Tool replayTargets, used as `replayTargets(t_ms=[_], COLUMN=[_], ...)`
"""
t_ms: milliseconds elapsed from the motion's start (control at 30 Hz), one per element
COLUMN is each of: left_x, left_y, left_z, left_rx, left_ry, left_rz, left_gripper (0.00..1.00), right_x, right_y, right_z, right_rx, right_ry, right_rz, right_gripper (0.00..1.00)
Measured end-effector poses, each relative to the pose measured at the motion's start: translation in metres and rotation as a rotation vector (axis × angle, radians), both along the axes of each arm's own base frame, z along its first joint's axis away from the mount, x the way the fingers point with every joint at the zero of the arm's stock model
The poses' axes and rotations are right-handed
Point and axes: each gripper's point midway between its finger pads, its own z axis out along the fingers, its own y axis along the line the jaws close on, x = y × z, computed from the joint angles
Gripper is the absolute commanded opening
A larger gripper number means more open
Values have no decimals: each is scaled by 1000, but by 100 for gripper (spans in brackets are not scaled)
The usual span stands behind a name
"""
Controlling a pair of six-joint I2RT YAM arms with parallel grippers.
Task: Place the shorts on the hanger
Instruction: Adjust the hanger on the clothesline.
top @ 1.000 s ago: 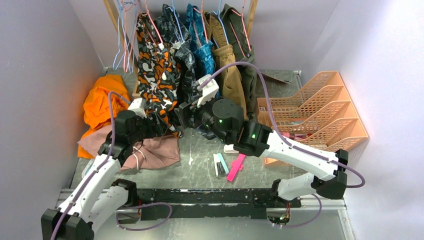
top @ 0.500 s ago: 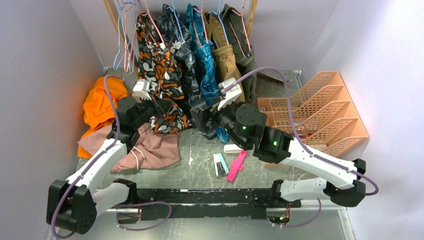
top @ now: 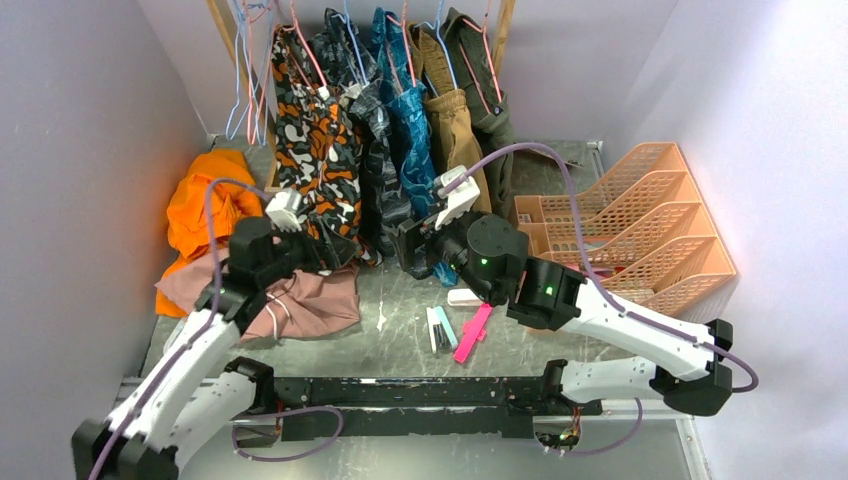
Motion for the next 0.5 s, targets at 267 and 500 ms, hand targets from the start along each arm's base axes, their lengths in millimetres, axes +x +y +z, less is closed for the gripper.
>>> replayTargets(t_ms=[267,500], left_x=[-18,38], left_y=[8,9], left_z=[181,308], left_rx=[-49,-50], left_ry=[-404,-575], left_rz=[-20,94], left_gripper=[96,93], right_x=[-4,-6], right_y=[-8,-14], right_z=[1,3], right_rx=[-11,13], right_ry=[6,18], right_rz=[9,-1], right_gripper=[88,88])
